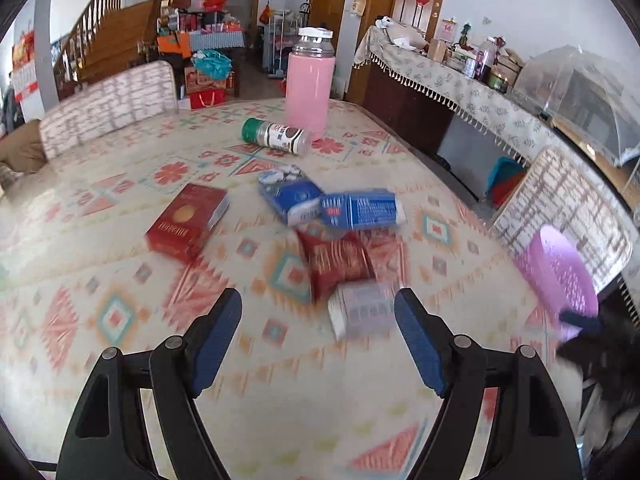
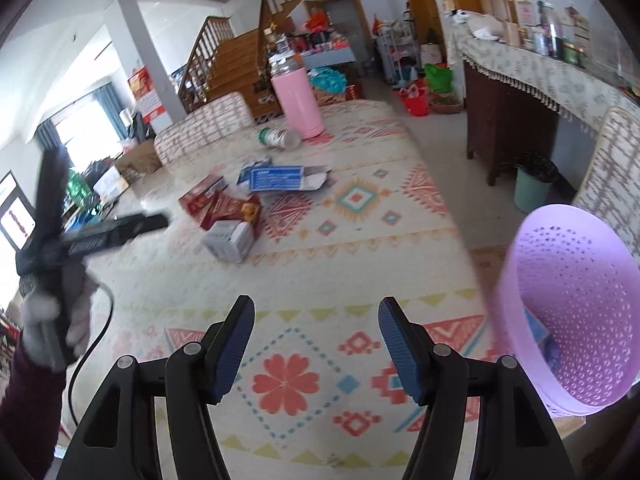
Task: Collect trash
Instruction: 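Grasp the red snack bag with left tool while right tool grasps the white medicine box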
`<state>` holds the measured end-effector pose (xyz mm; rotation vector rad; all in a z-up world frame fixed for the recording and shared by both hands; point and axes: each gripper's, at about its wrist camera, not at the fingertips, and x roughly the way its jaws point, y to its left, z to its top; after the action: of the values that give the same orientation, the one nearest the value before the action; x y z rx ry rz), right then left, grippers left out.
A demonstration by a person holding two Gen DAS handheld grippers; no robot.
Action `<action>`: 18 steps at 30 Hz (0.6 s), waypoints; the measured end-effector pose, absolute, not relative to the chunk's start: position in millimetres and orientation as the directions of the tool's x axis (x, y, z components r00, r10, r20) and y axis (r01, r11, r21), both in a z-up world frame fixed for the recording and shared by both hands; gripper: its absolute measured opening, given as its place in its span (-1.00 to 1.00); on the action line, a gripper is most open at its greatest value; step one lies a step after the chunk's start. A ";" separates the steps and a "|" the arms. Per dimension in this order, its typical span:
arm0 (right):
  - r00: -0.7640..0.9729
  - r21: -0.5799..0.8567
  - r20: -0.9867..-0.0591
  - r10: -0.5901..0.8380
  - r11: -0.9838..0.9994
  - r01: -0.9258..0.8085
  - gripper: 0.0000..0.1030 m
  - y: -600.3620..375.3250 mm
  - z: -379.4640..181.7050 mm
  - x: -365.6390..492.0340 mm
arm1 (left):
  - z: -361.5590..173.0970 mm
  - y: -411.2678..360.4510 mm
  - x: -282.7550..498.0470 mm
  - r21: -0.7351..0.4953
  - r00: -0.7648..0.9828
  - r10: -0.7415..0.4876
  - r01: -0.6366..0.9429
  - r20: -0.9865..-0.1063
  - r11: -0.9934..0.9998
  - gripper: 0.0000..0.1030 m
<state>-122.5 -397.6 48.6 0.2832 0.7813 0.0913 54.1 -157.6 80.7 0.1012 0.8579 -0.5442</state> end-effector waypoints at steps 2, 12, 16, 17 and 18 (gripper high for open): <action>0.698 0.285 -0.691 0.187 0.958 0.026 0.34 -395.3 43.5 -118.3 | 78.5 -162.2 72.4 -0.144 0.518 -0.421 0.491 -0.744 0.859 0.51; 0.665 0.311 -0.718 0.203 0.949 0.046 0.34 -398.5 25.3 -105.7 | 43.4 -186.4 104.4 -0.539 0.112 -0.695 0.548 -0.711 0.640 0.23; 0.649 0.321 -0.727 0.222 0.946 0.037 0.34 -399.4 18.1 -97.4 | 56.0 -182.9 63.5 -0.486 0.094 -0.691 0.643 -0.717 0.592 0.23; 0.647 0.324 -0.728 0.226 0.945 0.035 0.34 -398.7 17.0 -95.2 | 58.1 -179.5 58.6 -0.450 0.126 -0.671 0.650 -0.731 0.613 0.23; 0.644 0.328 -0.729 0.233 0.944 0.030 0.34 -396.9 15.7 -92.3 | 59.7 -174.8 55.2 -0.401 0.174 -0.640 0.650 -0.748 0.645 0.23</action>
<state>-92.3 -396.9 15.7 0.3256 0.8672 0.1177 55.2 -174.8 59.7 0.0111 1.0547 -0.9146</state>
